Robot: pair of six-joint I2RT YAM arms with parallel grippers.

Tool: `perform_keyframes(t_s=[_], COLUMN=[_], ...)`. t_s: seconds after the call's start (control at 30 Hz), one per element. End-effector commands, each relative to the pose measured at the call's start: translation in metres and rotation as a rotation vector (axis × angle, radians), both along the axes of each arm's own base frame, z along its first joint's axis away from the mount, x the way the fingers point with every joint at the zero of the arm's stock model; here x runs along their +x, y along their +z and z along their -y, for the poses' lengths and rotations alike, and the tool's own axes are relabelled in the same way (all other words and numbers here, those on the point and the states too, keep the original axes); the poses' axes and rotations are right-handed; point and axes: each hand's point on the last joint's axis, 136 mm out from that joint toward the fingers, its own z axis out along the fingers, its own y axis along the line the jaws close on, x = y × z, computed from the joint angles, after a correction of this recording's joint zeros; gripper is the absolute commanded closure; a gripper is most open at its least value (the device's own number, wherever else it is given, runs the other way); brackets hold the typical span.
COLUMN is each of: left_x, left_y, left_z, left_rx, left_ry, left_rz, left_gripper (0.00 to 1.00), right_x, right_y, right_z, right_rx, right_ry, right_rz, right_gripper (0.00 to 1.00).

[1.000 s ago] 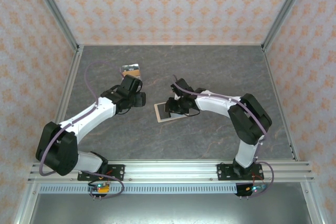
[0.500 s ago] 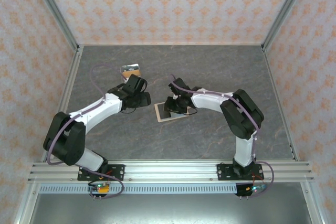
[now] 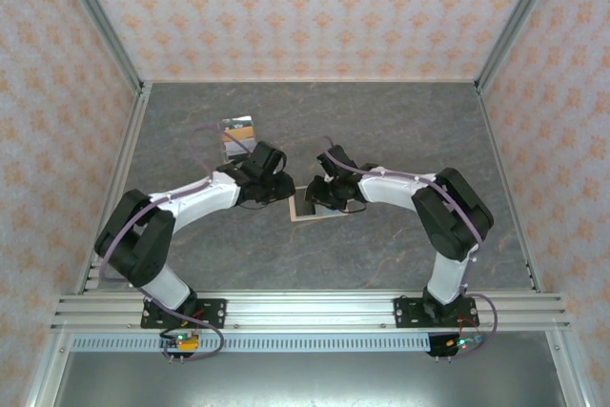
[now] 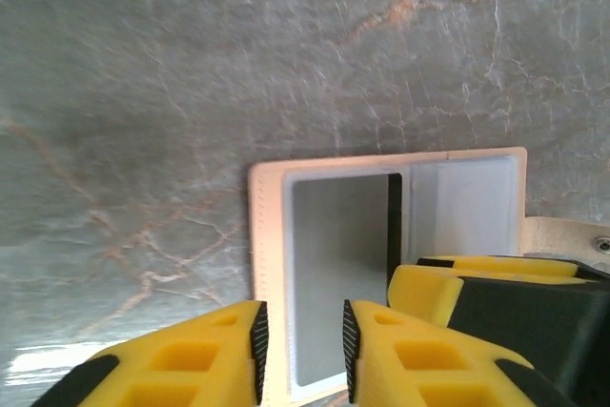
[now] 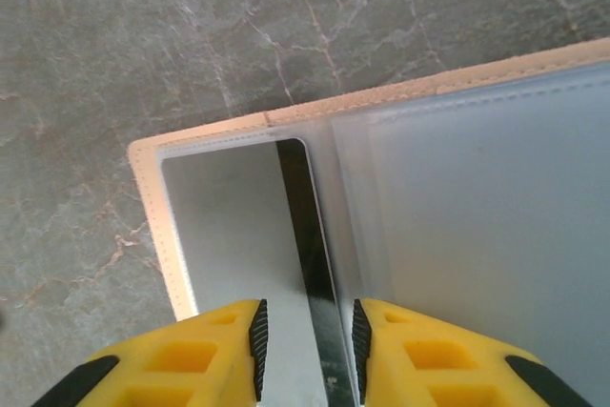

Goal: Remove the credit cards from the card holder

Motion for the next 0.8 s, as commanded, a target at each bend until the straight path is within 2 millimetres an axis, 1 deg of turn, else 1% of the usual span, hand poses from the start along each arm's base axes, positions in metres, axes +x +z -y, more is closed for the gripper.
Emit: perform_keyframes(t_s=[0.0, 0.07, 0.13, 0.23, 0.37, 0.5, 0.77], left_x=[0.003, 0.004, 0.003, 0.003, 0.003, 0.002, 0.003], left_y=[-0.003, -0.009, -0.014, -0.02, -0.024, -0.029, -0.036], left_z=[0.018, 0.024, 0.026, 0.019, 0.014, 0.009, 0.016], left_rx=[-0.042, -0.041, -0.035, 0.001, 0.022, 0.051, 0.029], left_ry=[-0.005, -0.009, -0.007, 0.014, 0.038, 0.053, 0.05], left_rz=[-0.012, -0.025, -0.038, -0.05, -0.058, -0.077, -0.096], left_gripper=[0.75, 0.78, 0.82, 0.86, 0.9, 0.91, 0.92], right_x=[0.007, 0.01, 0.011, 0.009, 0.007, 0.007, 0.006], right_y=[0.023, 0.022, 0.019, 0.014, 0.01, 0.008, -0.005], right_z=[0.001, 0.004, 0.005, 0.005, 0.0, -0.004, 0.002], right_rx=[0.042, 0.043, 0.048, 0.05, 0.064, 0.069, 0.023], right_ry=[-0.003, -0.001, 0.005, 0.02, 0.05, 0.069, 0.07], right_rz=[0.049, 0.047, 0.037, 0.02, 0.002, -0.009, -0.031], right_gripper=[0.7, 0.74, 0.75, 0.75, 0.8, 0.8, 0.8])
